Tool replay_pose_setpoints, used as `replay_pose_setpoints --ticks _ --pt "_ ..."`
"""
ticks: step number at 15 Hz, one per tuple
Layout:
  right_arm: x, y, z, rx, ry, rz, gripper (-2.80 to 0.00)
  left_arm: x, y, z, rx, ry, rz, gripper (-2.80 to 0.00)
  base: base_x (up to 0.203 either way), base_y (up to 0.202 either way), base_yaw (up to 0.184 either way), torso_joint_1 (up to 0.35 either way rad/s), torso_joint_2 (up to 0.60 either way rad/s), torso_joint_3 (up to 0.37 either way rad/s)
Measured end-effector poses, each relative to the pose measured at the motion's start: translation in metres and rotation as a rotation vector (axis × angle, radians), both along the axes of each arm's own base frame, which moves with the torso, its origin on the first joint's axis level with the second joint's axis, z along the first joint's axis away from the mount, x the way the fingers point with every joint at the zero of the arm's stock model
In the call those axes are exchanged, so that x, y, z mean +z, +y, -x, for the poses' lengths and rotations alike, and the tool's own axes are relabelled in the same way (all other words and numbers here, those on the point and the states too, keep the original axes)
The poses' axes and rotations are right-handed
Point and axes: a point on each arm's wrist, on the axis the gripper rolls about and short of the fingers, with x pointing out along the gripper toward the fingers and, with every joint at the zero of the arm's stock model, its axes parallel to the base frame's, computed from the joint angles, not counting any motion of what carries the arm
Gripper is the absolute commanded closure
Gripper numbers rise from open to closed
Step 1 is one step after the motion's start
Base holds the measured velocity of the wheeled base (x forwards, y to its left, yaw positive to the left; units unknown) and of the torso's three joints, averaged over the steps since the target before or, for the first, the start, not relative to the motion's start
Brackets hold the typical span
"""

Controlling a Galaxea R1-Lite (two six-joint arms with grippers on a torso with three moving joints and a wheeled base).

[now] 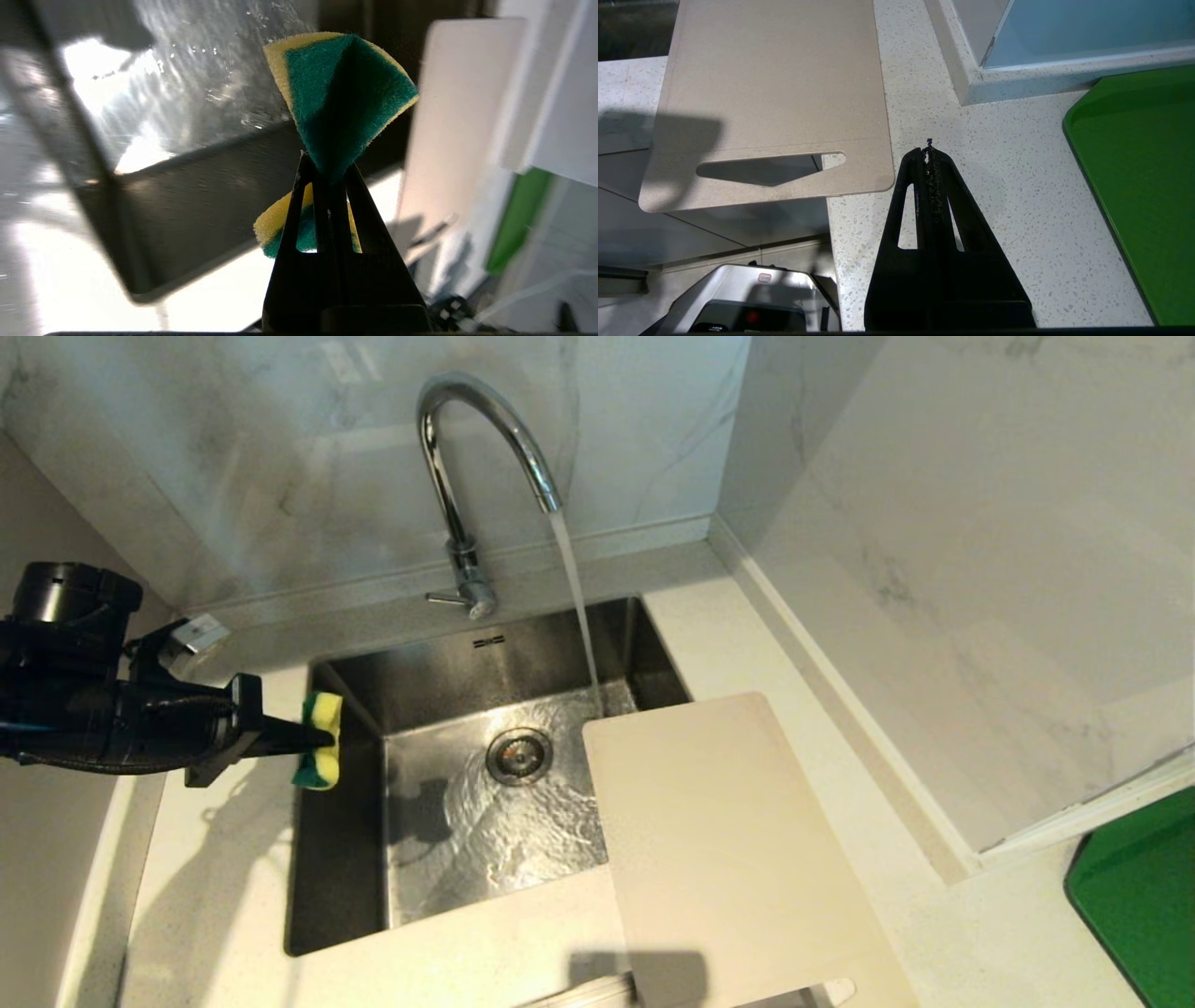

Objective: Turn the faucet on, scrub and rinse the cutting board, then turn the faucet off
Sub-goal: Put down the cleaning cloth

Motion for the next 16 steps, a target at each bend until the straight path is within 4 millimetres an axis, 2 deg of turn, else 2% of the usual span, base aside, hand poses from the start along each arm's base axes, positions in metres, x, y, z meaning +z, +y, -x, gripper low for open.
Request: replay_pose_setpoints --ticks 3,7,9,16 --pt "0.000 0.000 0.000 -0.002 -0.001 -0.009 0.00 -0.002 0.001 -0.001 0.018 0.045 -0.109 0.00 0.000 0.000 0.000 0.000 0.00 0.000" --pt "0.000 0.000 0.000 -0.003 -0.002 -0.009 0.00 -0.018 0.011 0.000 0.019 0.134 -0.327 0.00 0.000 0.000 0.000 0.000 0.00 0.000" --pt "0.000 0.000 0.000 -0.005 -0.001 -0.010 0.00 -0.026 0.024 0.001 0.029 0.151 -0.389 0.00 0.000 0.000 0.000 0.000 0.00 0.000" --pt "0.000 0.000 0.000 -0.004 -0.001 -0.011 0.00 -0.054 0.076 0.002 0.110 0.255 -0.424 0.00 0.000 0.000 0.000 0.000 0.00 0.000"
